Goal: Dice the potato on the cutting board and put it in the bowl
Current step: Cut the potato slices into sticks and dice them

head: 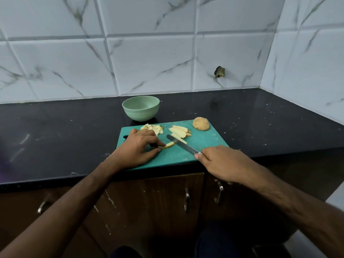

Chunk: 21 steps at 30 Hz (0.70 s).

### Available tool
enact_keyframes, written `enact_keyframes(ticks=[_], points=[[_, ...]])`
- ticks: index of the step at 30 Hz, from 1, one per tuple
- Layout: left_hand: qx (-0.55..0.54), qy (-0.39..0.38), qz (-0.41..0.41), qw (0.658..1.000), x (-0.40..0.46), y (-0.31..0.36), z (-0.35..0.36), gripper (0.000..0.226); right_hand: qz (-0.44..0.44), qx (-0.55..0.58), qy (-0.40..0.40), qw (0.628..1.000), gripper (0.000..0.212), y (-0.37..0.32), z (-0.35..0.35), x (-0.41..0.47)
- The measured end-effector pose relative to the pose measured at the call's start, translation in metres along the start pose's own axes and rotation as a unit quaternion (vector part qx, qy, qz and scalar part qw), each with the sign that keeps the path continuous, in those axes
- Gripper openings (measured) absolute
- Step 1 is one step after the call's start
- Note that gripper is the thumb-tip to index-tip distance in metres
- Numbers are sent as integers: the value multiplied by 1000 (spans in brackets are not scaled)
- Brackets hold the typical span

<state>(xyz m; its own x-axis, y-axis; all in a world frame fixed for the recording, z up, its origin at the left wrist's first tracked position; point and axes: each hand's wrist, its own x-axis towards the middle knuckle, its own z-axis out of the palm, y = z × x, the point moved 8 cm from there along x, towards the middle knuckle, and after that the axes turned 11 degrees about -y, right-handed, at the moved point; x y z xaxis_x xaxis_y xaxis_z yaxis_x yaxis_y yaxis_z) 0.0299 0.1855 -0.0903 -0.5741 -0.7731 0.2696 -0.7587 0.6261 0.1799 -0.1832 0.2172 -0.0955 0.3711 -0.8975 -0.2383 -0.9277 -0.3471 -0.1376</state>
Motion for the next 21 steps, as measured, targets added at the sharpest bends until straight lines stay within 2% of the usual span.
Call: enact_keyframes(ticks=[7, 16, 21], points=[[8, -2, -5, 1000, -1, 2, 0, 36, -2, -23, 26, 999, 36, -17, 5, 4], [20, -7, -10, 1000, -3, 5, -1, 40, 7, -46, 25, 999, 45, -10, -15, -2], [21, -11, -7, 1000, -2, 3, 1, 30, -8, -50, 23, 998, 40, -13, -1, -8]])
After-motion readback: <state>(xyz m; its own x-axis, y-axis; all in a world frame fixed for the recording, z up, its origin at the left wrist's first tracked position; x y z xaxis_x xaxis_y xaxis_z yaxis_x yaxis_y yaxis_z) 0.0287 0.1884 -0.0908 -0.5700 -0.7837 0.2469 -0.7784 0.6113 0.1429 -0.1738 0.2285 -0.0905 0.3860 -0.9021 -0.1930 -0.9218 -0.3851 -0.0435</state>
